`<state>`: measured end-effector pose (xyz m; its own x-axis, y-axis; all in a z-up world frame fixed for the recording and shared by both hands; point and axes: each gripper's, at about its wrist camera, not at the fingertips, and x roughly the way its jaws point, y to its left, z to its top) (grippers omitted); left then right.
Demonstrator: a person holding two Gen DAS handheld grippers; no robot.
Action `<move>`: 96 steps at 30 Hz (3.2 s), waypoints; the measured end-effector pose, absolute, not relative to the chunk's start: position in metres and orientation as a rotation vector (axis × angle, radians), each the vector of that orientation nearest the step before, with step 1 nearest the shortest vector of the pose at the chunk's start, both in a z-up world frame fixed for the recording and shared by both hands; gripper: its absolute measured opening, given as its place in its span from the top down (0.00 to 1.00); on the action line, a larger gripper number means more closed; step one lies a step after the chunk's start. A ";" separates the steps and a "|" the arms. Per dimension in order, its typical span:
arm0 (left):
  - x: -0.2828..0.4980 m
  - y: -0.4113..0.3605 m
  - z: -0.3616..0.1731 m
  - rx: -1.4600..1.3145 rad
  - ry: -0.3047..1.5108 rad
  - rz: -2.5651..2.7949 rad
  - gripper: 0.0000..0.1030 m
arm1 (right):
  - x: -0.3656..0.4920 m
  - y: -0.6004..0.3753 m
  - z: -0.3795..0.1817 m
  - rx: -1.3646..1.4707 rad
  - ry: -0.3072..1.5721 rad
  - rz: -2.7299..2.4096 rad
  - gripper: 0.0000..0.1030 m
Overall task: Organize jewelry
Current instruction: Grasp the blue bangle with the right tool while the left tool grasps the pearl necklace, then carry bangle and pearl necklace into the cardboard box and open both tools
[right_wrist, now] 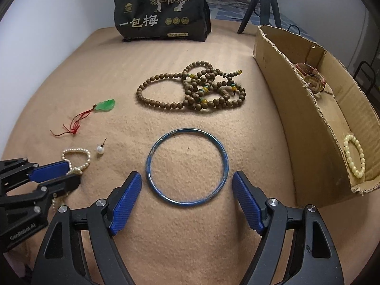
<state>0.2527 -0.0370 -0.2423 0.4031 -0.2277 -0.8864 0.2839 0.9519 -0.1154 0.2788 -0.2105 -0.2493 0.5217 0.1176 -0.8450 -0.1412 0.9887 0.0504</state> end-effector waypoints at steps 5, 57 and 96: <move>0.254 -0.035 -0.242 0.056 1.106 -0.309 0.93 | 0.282 -0.203 -0.251 -0.068 1.006 0.141 0.22; 0.253 -0.079 -0.101 -0.109 0.848 -0.416 0.95 | 0.232 -0.277 -0.108 -0.051 0.790 0.167 0.32; 0.367 -0.250 -0.119 -0.043 0.879 -0.536 0.95 | 0.293 -0.398 -0.162 0.065 0.915 0.056 0.32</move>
